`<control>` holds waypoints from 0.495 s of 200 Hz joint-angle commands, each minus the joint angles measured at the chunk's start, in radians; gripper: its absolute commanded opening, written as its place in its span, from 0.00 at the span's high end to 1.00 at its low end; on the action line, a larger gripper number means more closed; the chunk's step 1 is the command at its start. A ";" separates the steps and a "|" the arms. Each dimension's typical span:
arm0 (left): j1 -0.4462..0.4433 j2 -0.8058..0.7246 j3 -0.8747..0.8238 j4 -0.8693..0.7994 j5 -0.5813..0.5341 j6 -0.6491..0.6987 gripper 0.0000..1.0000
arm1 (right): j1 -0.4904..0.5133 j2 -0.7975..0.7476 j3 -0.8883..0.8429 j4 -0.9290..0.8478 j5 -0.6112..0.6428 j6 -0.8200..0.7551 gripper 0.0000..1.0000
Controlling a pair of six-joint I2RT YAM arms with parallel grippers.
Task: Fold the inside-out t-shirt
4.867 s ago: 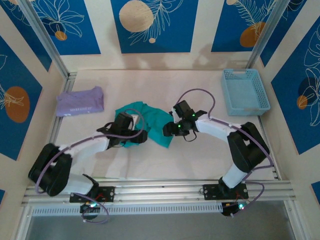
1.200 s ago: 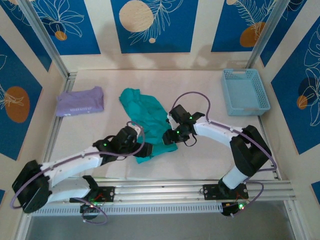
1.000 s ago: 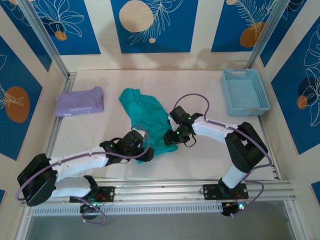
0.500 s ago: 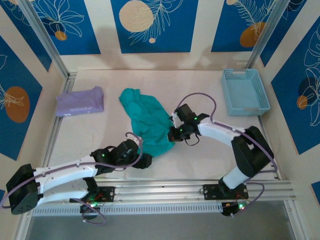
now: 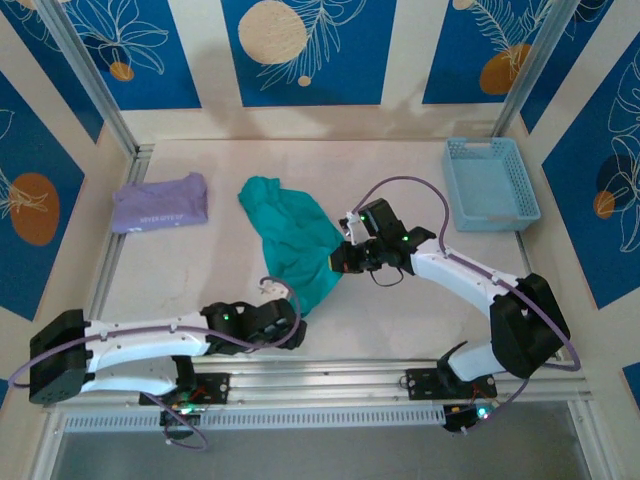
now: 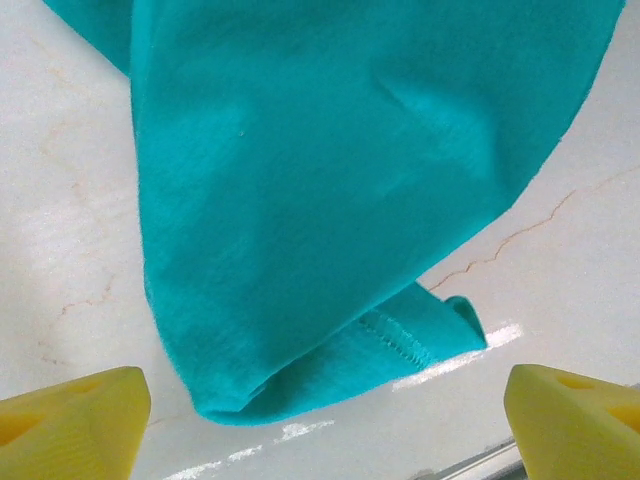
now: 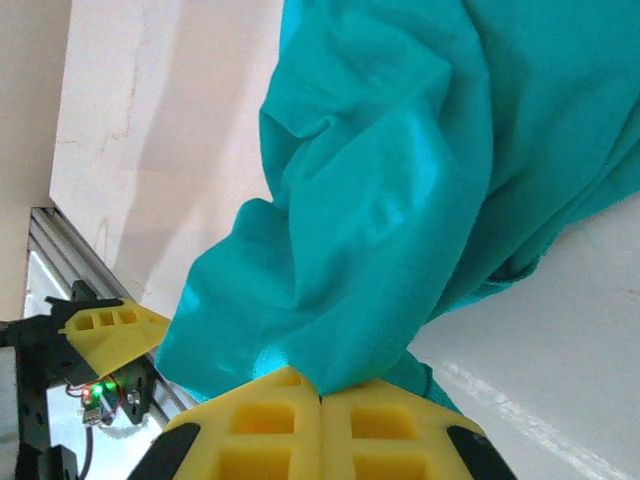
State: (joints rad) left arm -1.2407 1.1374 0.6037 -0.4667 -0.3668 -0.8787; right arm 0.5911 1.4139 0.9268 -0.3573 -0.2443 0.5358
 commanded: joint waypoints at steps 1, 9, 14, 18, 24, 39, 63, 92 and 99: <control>-0.017 0.054 0.032 0.020 -0.058 -0.027 0.08 | -0.005 0.009 0.007 0.007 -0.041 0.014 1.00; -0.020 0.079 0.042 0.038 -0.060 -0.025 0.08 | -0.006 0.011 0.011 0.005 -0.042 0.013 1.00; -0.022 0.096 0.049 0.042 -0.067 -0.022 0.08 | -0.007 0.011 0.013 0.003 -0.043 0.012 1.00; -0.022 0.108 0.056 0.041 -0.077 -0.020 0.08 | -0.007 0.011 0.013 0.002 -0.045 0.012 1.00; -0.022 0.128 0.067 0.038 -0.095 -0.018 0.08 | -0.007 0.010 0.015 0.001 -0.047 0.010 1.00; -0.022 0.167 0.091 0.038 -0.129 -0.007 0.07 | -0.007 0.008 0.020 -0.003 -0.047 0.007 1.00; -0.022 0.190 0.099 0.027 -0.174 -0.007 0.09 | -0.009 0.004 0.024 -0.018 -0.043 -0.002 1.00; -0.011 0.165 0.070 -0.039 -0.222 -0.013 0.21 | -0.035 -0.018 0.014 -0.029 -0.046 -0.016 1.00; -0.007 0.159 0.059 -0.050 -0.219 -0.014 0.24 | -0.042 -0.022 0.014 -0.031 -0.047 -0.017 1.00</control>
State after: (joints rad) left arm -1.2530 1.3231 0.6796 -0.4465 -0.5217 -0.8822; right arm 0.5751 1.4174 0.9272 -0.3603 -0.2638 0.5335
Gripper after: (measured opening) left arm 0.811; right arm 0.059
